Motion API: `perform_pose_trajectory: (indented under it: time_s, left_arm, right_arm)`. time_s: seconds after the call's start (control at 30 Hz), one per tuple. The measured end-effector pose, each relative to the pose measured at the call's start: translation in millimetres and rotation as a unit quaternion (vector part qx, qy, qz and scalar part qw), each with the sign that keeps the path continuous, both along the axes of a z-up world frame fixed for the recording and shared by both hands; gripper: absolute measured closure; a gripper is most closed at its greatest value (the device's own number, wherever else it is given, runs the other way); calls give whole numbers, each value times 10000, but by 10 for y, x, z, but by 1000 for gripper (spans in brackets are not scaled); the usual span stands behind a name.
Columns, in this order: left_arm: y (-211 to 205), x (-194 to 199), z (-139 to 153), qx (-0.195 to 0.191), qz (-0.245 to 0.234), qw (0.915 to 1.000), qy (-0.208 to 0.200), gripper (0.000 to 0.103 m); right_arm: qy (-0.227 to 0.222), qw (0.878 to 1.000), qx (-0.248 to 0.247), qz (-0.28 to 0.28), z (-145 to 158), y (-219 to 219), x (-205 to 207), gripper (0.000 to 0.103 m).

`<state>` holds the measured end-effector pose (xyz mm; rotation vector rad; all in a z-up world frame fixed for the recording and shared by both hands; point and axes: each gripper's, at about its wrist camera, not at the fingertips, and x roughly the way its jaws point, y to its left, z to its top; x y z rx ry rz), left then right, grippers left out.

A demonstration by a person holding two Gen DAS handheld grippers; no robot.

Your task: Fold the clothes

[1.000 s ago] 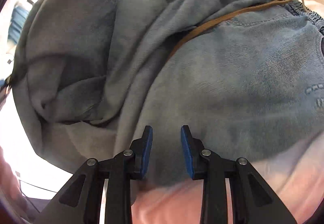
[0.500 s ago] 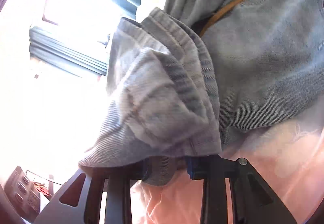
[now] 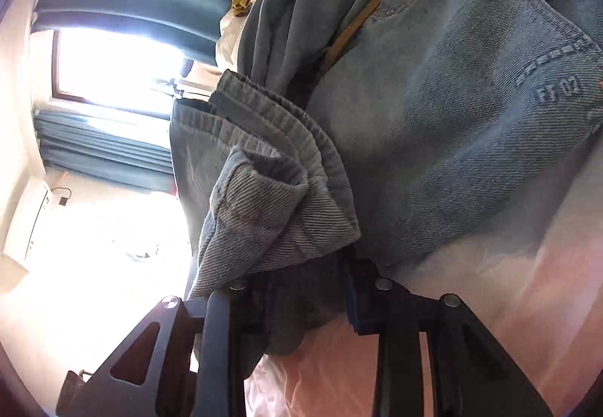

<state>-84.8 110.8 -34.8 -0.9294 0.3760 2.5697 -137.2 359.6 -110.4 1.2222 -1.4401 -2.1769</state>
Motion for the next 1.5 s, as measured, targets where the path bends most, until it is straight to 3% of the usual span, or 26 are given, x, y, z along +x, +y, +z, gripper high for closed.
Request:
perform_pose_trajectory:
  time_s: [0.2, 0.3, 0.4, 0.5, 0.57, 1.0, 1.13, 1.3, 1.4, 1.5]
  left_arm:
    - [310, -260, -133, -453, 100, 9988, 139, 61]
    - [405, -444, -151, -383, 219, 9990, -23, 61]
    - [441, -568, -99, -35, 308, 9995, -106, 62]
    - [347, -623, -1, 290, 428, 9986, -140, 77]
    - [198, -632, 116, 558, 523, 9970, -137, 91]
    - [-944, -571, 896, 2133, 1071, 9711, 63, 94]
    - [-1453, -504, 975, 2487, 1545, 9560, 186, 94]
    - [-2102, -497, 802, 2803, 2309, 9317, 132, 94]
    - [-2536, -442, 652, 3068, 2857, 9078, 119, 95]
    - [-2968, -328, 541, 3293, 3458, 8784, 216, 97]
  right_arm:
    - [-1, 9996, -280, 79, -21, 81, -69, 73]
    - [-60, 9990, -434, 68, -67, 136, -89, 73]
    - [-116, 9992, -384, 63, -100, 176, -132, 73]
    - [-160, 9989, -428, 75, -144, 205, -168, 73]
    - [-177, 9990, -412, 90, -168, 219, -190, 73]
    - [-68, 9993, -208, 312, -110, 138, -291, 73]
    - [-75, 9990, -114, 431, -101, 100, -316, 73]
    - [-93, 9982, 49, 593, -101, 38, -347, 73]
    - [-82, 9979, 96, 637, -109, 22, -378, 73]
    - [-54, 9980, 90, 626, -111, 20, -426, 73]
